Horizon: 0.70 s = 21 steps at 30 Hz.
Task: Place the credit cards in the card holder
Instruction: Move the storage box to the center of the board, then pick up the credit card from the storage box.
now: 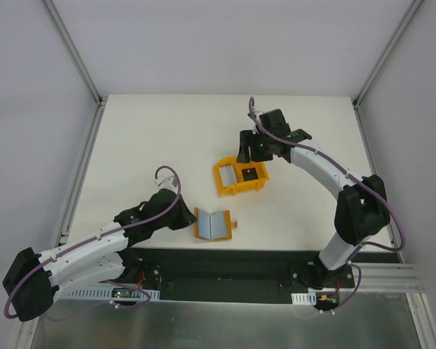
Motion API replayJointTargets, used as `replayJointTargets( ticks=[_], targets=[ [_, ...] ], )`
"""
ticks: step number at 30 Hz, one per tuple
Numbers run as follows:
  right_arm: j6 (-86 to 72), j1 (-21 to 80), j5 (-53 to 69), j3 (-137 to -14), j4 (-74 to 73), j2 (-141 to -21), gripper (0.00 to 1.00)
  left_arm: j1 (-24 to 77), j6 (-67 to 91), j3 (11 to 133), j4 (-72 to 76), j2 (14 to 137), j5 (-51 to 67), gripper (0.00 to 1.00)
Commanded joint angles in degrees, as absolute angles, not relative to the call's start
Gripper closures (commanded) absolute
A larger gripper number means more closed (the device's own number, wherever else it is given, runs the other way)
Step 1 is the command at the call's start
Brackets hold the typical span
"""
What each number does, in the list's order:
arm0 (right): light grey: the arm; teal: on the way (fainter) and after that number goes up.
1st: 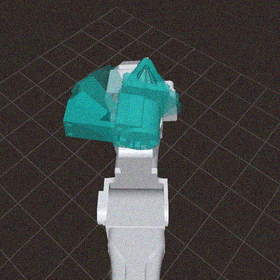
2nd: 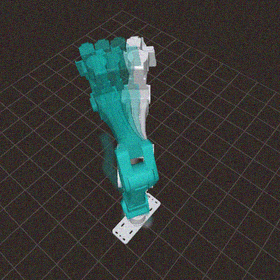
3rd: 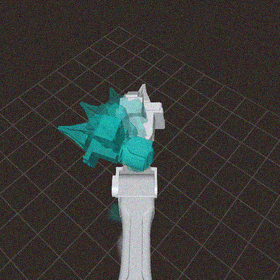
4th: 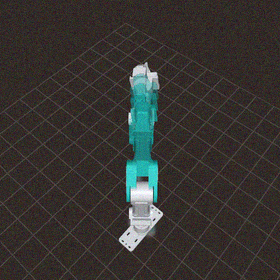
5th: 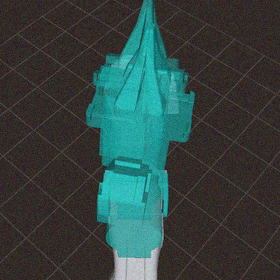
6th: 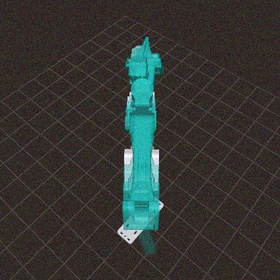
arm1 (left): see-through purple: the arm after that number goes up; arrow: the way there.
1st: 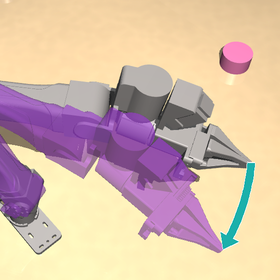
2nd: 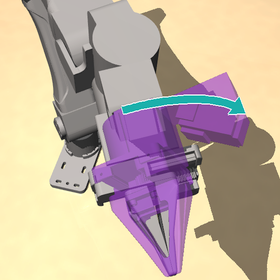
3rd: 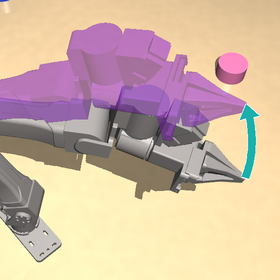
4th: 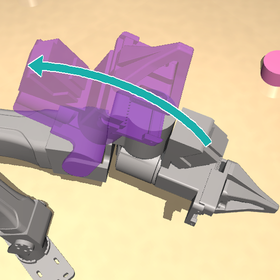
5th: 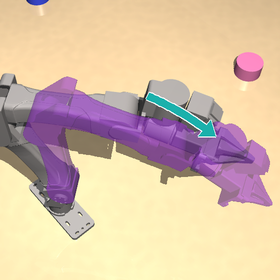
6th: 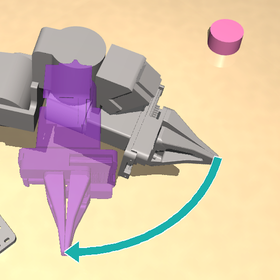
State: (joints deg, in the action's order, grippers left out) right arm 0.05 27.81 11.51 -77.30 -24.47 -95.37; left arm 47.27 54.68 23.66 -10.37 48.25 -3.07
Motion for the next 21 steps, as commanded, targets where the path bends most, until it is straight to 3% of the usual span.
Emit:
replayJointTargets(
  ticks=[1, 21],
  targets=[
    [-4.7, 30.9, 14.3, -77.7, -21.5, -98.3, 0.36, 47.5, 55.4, 25.8, -9.1, 47.7, -3.0, 1.0],
    [-8.3, 31.8, 23.0, -78.6, -17.7, -111.5, 0.16, 47.5, 55.4, 25.7, -9.1, 48.6, -3.3, 1.0]
  ],
)
